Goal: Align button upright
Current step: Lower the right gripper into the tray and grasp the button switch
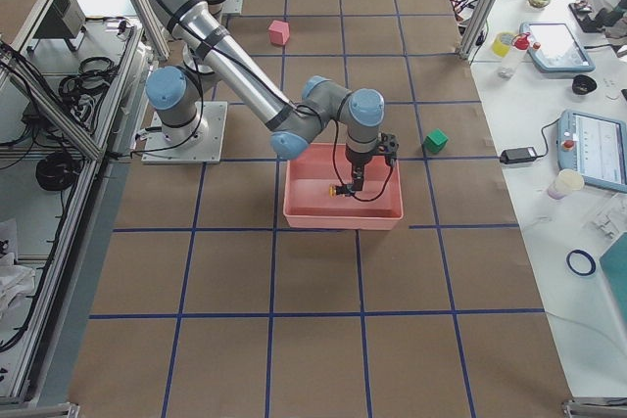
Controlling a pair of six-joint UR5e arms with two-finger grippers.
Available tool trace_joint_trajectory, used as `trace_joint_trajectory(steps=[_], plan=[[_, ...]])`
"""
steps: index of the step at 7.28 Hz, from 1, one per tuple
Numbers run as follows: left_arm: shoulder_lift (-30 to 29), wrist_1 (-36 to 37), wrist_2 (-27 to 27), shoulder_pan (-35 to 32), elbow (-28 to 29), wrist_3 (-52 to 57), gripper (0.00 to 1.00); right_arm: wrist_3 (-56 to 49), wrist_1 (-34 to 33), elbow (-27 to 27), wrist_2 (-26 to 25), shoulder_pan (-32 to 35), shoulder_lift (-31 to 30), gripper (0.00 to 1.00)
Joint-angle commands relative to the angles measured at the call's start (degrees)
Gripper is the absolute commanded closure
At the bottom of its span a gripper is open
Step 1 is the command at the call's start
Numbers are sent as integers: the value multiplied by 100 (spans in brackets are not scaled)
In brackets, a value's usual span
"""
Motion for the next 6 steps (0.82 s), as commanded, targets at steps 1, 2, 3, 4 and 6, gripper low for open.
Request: trace_joint_trajectory(steps=[1,2,3,4,6], plan=[[-1,0,0,0,14,-9,0,-56,-57,-7,-25,3,96,0],[-1,0,0,-9,14,-9,0,-186,-57,-7,-25,3,157,0],[-1,0,0,0,14,-9,0,-240,-57,-7,-43,3,166,0],[-1,0,0,0,14,-9,0,-284,-57,2,-43,-6,166,0],[-1,0,0,0,22,-9,0,-556,-48,-7,-8,-6,166,0]])
